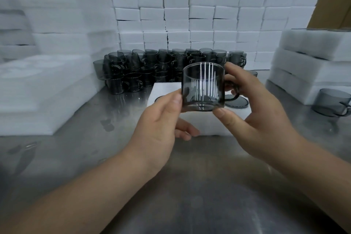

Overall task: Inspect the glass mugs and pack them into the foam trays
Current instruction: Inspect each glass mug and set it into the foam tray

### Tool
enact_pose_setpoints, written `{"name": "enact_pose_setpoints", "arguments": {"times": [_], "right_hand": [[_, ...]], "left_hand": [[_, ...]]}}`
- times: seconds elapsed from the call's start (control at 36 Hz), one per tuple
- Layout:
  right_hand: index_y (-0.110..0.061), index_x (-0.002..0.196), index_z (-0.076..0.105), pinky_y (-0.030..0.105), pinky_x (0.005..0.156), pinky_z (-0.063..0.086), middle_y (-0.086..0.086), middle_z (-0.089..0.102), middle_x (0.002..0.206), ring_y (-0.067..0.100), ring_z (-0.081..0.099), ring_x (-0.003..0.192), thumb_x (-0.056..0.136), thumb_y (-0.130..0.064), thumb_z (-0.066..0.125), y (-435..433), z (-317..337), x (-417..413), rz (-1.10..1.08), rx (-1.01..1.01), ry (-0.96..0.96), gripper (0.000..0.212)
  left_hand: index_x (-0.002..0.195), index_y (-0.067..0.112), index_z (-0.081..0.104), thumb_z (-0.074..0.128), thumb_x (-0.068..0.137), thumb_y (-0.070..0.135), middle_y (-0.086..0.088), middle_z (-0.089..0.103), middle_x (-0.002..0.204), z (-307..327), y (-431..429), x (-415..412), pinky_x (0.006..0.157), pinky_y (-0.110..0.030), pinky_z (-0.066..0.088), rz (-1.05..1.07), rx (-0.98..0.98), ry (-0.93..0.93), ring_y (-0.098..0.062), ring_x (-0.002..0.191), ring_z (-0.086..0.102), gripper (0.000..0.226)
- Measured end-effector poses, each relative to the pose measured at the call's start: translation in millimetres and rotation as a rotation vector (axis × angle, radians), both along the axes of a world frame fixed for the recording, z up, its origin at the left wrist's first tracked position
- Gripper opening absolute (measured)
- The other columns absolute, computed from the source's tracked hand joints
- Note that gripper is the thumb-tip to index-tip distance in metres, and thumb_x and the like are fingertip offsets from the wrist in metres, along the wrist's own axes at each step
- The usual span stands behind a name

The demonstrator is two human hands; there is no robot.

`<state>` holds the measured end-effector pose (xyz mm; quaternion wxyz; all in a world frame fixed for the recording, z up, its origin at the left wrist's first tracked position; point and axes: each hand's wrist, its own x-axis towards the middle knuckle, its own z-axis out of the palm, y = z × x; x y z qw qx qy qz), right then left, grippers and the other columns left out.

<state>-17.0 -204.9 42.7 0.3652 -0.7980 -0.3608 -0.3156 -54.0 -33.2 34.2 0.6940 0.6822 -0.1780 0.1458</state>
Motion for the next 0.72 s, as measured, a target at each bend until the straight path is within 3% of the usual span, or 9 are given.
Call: {"name": "enact_pose_setpoints", "arguments": {"times": [0.08,0.19,0.28,0.44,0.53,0.64,0.72], "right_hand": [[-0.037,0.137,0.024,0.007,0.092,0.036,-0.019,0.048,0.119,0.000,0.047,0.112,0.078,-0.051,0.052,0.1,-1.1,1.7,0.019,-0.017,-0.021,0.067],[-0.038,0.137,0.023,0.004,0.094,0.031,-0.038,0.038,0.120,-0.007,0.042,0.113,0.078,-0.049,0.053,0.0,-2.3,4.0,0.036,-0.030,-0.037,0.067],[-0.038,0.137,0.023,0.002,0.093,0.029,-0.041,0.033,0.120,-0.008,0.039,0.113,0.076,-0.048,0.054,-0.1,-1.7,4.3,0.025,-0.046,-0.052,0.069],[-0.040,0.136,0.021,0.000,0.091,0.029,-0.044,0.030,0.118,-0.007,0.039,0.108,0.074,-0.050,0.052,0.3,0.3,2.4,-0.017,-0.078,-0.052,0.070],[-0.043,0.135,0.021,0.003,0.084,0.033,-0.049,0.030,0.112,-0.008,0.037,0.106,0.072,-0.047,0.060,0.7,1.0,2.0,-0.053,-0.095,-0.031,0.074],[-0.043,0.137,0.024,0.010,0.092,0.028,-0.046,0.031,0.117,-0.008,0.040,0.113,0.075,-0.040,0.069,0.2,0.2,2.1,-0.047,-0.104,0.014,0.077],[-0.037,0.140,0.028,-0.002,0.085,0.028,-0.045,0.029,0.119,-0.016,0.042,0.103,0.073,-0.038,0.061,0.8,0.2,2.8,-0.072,-0.101,0.041,0.075]], "left_hand": [[0.091,0.036,0.072,0.044,0.072,0.059,-0.007,0.070,0.101,0.0,1.2,0.6,0.055,-0.022,0.050,-0.135,-0.070,0.054,-0.023,0.065,0.068,0.041],[0.092,0.030,0.074,0.045,0.071,0.056,-0.007,0.072,0.093,0.1,1.4,1.7,0.057,-0.023,0.053,-0.260,-0.134,0.106,-0.023,0.067,0.068,0.044],[0.090,0.025,0.075,0.049,0.072,0.051,-0.007,0.072,0.090,1.5,1.9,2.6,0.058,-0.024,0.053,-0.302,-0.178,0.136,-0.023,0.067,0.068,0.041],[0.091,0.025,0.074,0.053,0.071,0.044,-0.008,0.071,0.092,2.5,2.5,2.4,0.061,-0.024,0.053,-0.294,-0.189,0.115,-0.022,0.071,0.068,0.035],[0.093,0.022,0.072,0.056,0.070,0.042,-0.008,0.071,0.093,2.2,2.8,2.0,0.061,-0.024,0.052,-0.266,-0.168,0.093,-0.022,0.072,0.067,0.034],[0.102,0.015,0.062,0.061,0.064,0.040,-0.008,0.070,0.092,2.3,3.1,2.1,0.061,-0.022,0.051,-0.211,-0.124,0.064,-0.020,0.073,0.066,0.046],[0.100,0.014,0.059,0.064,0.060,0.038,-0.004,0.071,0.088,1.8,1.4,1.6,0.062,-0.022,0.051,-0.159,-0.094,0.021,-0.018,0.074,0.067,0.047]]}}
